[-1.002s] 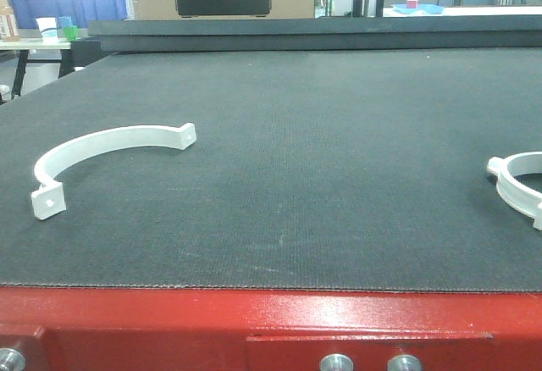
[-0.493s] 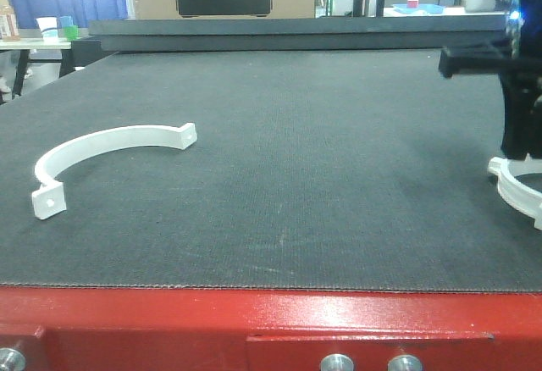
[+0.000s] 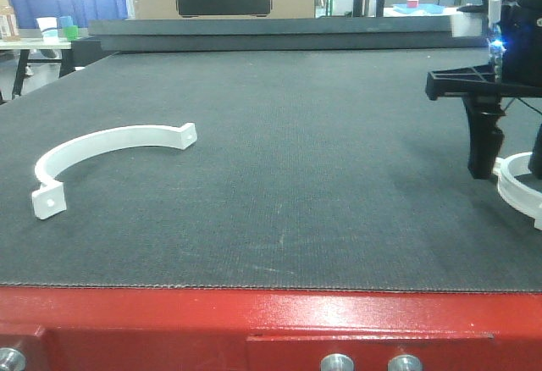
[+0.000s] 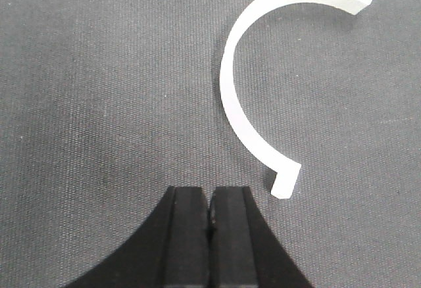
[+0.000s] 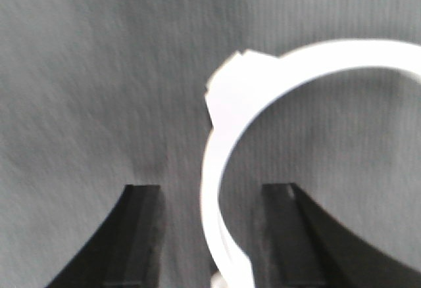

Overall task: Grab PVC pipe and place in blue bin
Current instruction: 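Lower the right gripper and grasp the nearer white half-ring pipe clamp, then lower the left gripper and grasp the other white pipe clamp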

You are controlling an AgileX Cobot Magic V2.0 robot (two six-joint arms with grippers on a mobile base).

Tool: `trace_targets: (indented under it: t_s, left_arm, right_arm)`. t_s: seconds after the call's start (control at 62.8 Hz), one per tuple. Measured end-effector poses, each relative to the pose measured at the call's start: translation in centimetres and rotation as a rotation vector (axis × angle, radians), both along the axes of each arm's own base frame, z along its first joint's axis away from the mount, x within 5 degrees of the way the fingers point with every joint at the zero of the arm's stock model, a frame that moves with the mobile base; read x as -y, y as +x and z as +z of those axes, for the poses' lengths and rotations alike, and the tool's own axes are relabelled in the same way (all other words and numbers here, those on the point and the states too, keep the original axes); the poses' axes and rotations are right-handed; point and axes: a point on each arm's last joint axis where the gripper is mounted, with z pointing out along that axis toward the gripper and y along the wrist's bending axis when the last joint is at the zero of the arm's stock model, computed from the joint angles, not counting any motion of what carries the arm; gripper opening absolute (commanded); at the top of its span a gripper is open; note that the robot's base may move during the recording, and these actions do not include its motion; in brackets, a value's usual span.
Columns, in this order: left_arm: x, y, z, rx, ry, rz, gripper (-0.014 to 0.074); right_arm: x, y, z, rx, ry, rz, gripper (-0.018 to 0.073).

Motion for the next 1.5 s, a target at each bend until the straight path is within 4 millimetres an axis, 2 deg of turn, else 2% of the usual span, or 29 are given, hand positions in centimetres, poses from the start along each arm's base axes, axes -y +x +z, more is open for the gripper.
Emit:
trace_targets:
  t_s: [0.35,0.636,0.78,0.907,1.018,1.13,1.225,1.353,1.496]
  left_arm:
    - [0.0,0.0,0.0,-0.004,0.0,0.0,-0.0111]
    - [0.0,0.0,0.0,-0.004,0.0,0.0,-0.0111]
    - [0.0,0.0,0.0,-0.004,0.0,0.0,-0.0111]
    - [0.0,-0.1,-0.1,-0.03,-0.003,-0.001,-0.0111]
    - [0.1,0.1,0.1,-0.112,-0.001,-0.008,-0.0111]
    - [0.2,1.5,0.1,-0.217,0.004,-0.015,-0.0111]
    - [0.4,3.6,-0.1,-0.268,0.007,-0.018,-0.0111]
    - [0.6,6.6,-0.8,-0.282,0.01,-0.018,-0.0111]
    - [0.8,9.8,-2.8,-0.315,0.011,-0.017,-0.0108]
  right_arm:
    - [0.5,0.9,-1.6,-0.024,0.015,-0.034,0.0228]
    - [0.5,1.2,-2.1,-0.042,0.019,-0.039,0.0022]
    - [0.4,1.2,-2.1,-0.047,0.021,-0.042,-0.0171]
    - [0.5,1.0,-1.6,-0.053,0.012,-0.037,-0.0168]
    - [0.6,0.8,0.1,-0.035,0.0,-0.024,-0.0168]
    - [0.7,0.4,2.6,0.023,0.001,-0.009,-0.0168]
    - [0.8,-0.3,4.3,0.062,0.003,-0.005,-0.0168]
    - [0.8,-1.2,5.8,0.094,0.005,0.007,-0.0168]
    - [0.8,-1.7,6.7,0.115,0.006,0.018,-0.0168]
